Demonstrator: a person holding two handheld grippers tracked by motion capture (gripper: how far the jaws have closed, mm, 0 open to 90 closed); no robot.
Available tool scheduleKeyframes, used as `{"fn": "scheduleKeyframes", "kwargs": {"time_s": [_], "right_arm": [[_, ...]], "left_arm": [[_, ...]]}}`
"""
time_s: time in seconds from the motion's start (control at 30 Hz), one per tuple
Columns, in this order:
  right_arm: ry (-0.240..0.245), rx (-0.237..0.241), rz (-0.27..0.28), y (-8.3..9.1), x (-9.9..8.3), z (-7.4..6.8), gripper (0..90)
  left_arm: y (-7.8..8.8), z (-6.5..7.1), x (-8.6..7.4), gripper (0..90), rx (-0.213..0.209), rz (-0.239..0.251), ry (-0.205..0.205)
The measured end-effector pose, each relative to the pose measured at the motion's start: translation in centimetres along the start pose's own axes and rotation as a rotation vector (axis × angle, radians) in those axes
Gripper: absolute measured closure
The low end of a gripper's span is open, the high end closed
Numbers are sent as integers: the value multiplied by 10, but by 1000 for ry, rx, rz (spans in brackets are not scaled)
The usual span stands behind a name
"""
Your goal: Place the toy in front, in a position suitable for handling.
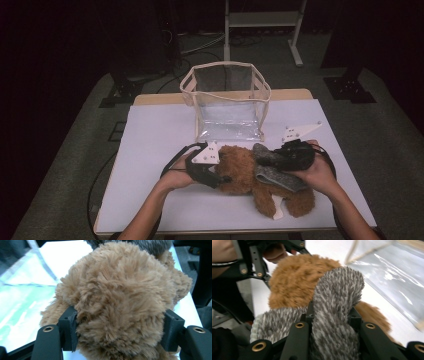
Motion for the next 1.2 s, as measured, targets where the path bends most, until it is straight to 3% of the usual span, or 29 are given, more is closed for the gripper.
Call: {"fn": "scheduleKeyframes", "kwargs": {"time_s": [0.13,0.27,0.33,0.5,0.6,0.67,0.77,0.87,1.03,1.2], "right_arm": [[44,24,-21,-22,16,-11,703],[58,55,-30,-44,25,-20,703],[75,60,-38,-52,28,-26,701],[101,20,-21,-37,26,-29,697],[65,-18,30,-13,14,-20,696],[15,-47,61,7,0,-9,695],[-46,-81,63,22,-21,4,694],[-111,-44,81,23,-48,15,690],[-155,-2,129,26,-69,20,688],[-178,-43,104,33,-82,23,689]], "left_arm": [[11,2,-11,347,11,-66,2],[21,5,-32,343,-1,-94,30],[23,9,-44,327,-2,-84,51],[23,14,-47,266,16,-65,52],[22,14,-47,254,18,-66,46],[22,13,-47,244,18,-73,41],[22,12,-46,219,17,-77,26],[21,10,-44,174,18,-73,19],[21,8,-39,105,23,-65,23],[26,6,-35,98,35,-35,18]]}}
Point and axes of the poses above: each handheld gripper's, and its own axes: y roughly backward along the jaws, x roughly out of its top, z roughly to its right, the point moved 1 cm from there along -y, roughly forward along the jaws, and after that the axes turned 12 degrees about -z, right-handed, at the moved point
